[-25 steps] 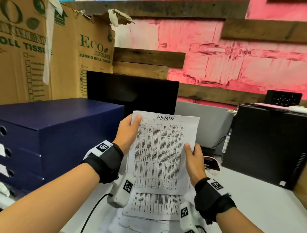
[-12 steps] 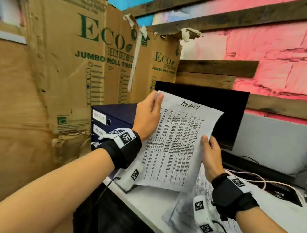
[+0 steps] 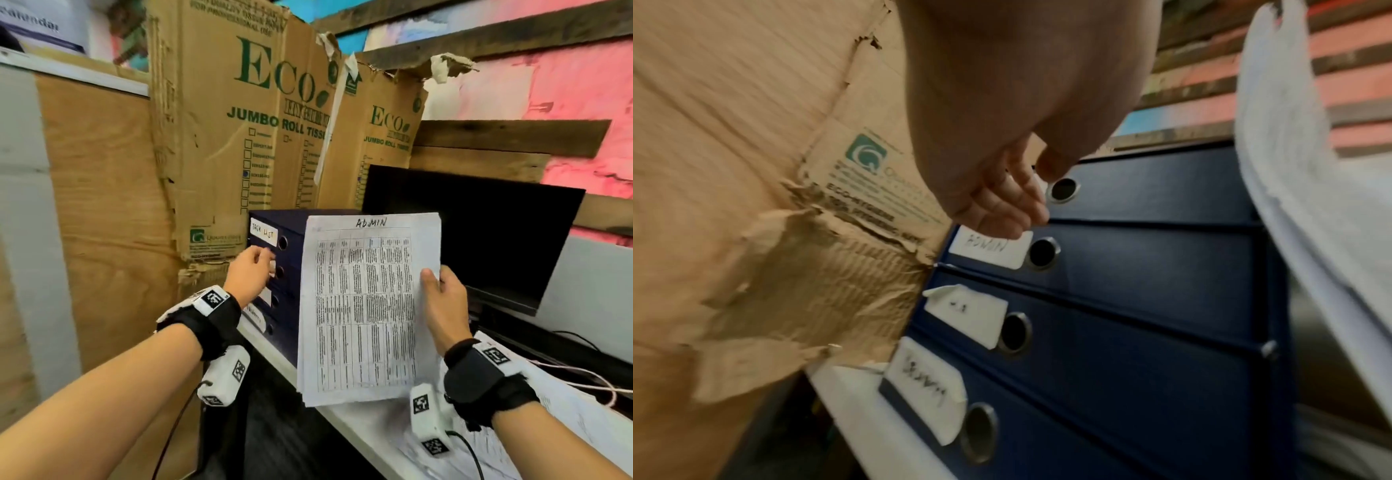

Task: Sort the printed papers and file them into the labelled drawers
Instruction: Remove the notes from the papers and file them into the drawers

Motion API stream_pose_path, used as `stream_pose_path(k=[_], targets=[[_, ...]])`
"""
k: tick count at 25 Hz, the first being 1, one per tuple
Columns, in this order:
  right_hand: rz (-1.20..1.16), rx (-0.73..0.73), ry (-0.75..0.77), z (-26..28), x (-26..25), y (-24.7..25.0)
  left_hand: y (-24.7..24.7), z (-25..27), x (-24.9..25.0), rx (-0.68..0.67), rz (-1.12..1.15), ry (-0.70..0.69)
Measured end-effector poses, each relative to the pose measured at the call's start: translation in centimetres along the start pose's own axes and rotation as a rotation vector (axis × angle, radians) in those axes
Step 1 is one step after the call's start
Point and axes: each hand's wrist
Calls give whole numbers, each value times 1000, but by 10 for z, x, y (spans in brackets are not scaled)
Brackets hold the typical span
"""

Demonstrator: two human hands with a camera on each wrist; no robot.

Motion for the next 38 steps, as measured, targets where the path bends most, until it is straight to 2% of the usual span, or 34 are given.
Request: stream_pose_path(k=[3, 5, 7, 9, 12, 16, 20, 23, 24, 27, 30, 32, 33, 35, 38], targets=[[22, 13, 17, 0, 4, 3, 6, 5, -26, -173, -226, 18], [39, 16, 20, -1, 7, 2, 0, 8, -32, -266, -221, 5], [51, 30, 18, -3, 10, 0, -9, 7, -36, -317, -223, -4], [52, 36, 17, -5, 10, -2, -16, 5, -39, -364, -342, 32], [19, 56, 30, -7, 2, -5, -8, 3, -35, -341, -354, 120], [-30, 78, 66, -15, -26, -18, 47, -2, -55, -313, -365, 90], [-71, 61, 109, -28, -68, -58, 115, 29, -22, -337, -268, 82], [-139, 20, 78, -33, -95, -104, 156, 50, -1, -433, -269, 140], [-153, 18, 60, -29, -103, -120, 165, 54, 1, -429, -284, 147], [-248, 12, -11, -5, -116, -165, 177, 64, 10, -289, -283, 155], [-383, 28, -156, 24, -122, -196, 182, 72, 27, -115, 92, 206], [-438, 26, -255, 36, -122, -205, 191, 76, 34, -61, 405, 230], [-441, 12, -296, 38, -119, -211, 196, 76, 35, -56, 488, 235], [-409, -110, -395, 42, -111, -220, 201, 76, 38, -51, 499, 248], [-350, -481, -498, 53, -104, -217, 205, 70, 40, 33, 438, 342]])
Point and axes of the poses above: each hand's wrist, its own z-axis away from the middle knuckle, its own y-axis out of the back of the hand, x = y × z, and after that the axes turned 8 degrees about -y, right-handed
